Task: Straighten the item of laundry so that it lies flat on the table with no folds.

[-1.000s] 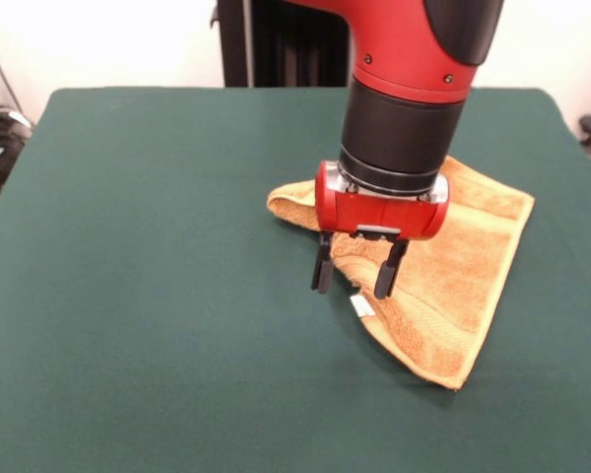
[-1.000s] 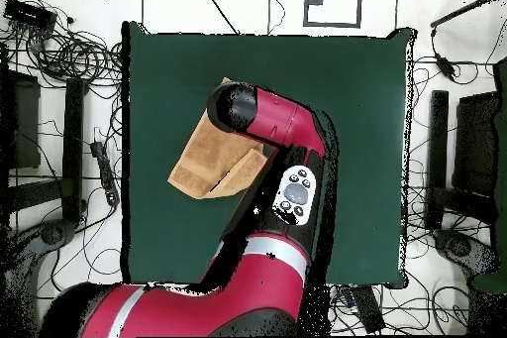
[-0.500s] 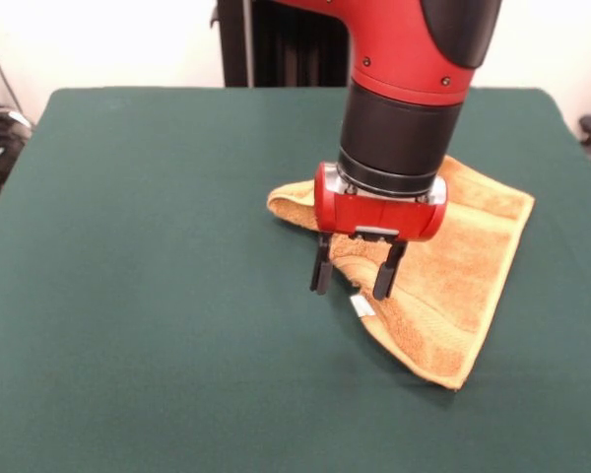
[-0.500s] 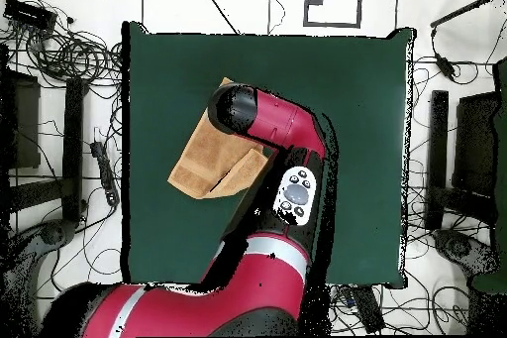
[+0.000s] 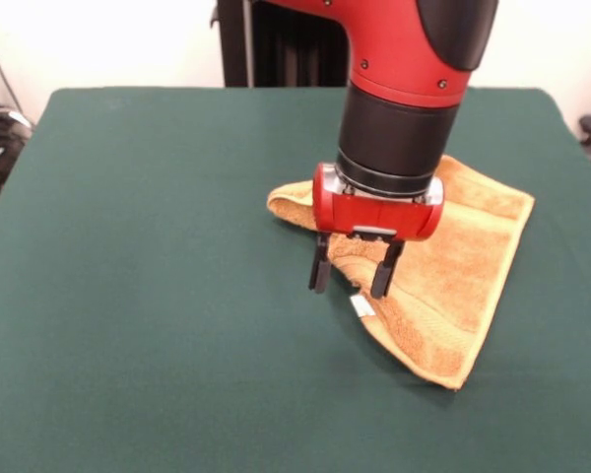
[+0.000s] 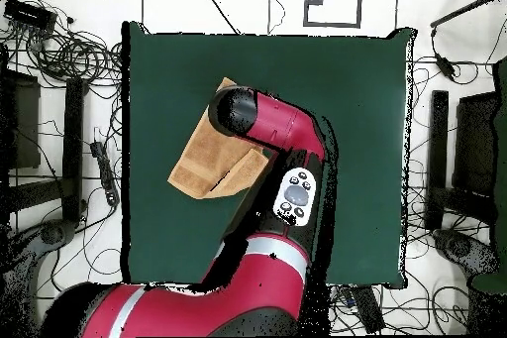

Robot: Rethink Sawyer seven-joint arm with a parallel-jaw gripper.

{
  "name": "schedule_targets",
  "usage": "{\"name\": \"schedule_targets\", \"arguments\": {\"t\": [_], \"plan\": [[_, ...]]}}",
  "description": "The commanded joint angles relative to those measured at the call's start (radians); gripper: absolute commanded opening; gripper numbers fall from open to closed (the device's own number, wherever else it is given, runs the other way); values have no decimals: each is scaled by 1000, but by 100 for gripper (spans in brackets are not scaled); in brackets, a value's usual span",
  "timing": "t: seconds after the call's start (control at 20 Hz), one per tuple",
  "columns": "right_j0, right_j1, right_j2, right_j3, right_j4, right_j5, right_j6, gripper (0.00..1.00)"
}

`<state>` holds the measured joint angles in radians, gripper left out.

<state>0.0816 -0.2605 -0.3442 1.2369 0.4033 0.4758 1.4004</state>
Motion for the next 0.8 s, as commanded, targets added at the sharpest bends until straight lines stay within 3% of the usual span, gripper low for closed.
{"name": "schedule_targets", "arguments": {"t": [0.05, 0.8], "plan": [[4, 9, 142, 130, 16, -45, 239, 100], [1, 23, 153, 131, 8, -89, 231, 100]]}}
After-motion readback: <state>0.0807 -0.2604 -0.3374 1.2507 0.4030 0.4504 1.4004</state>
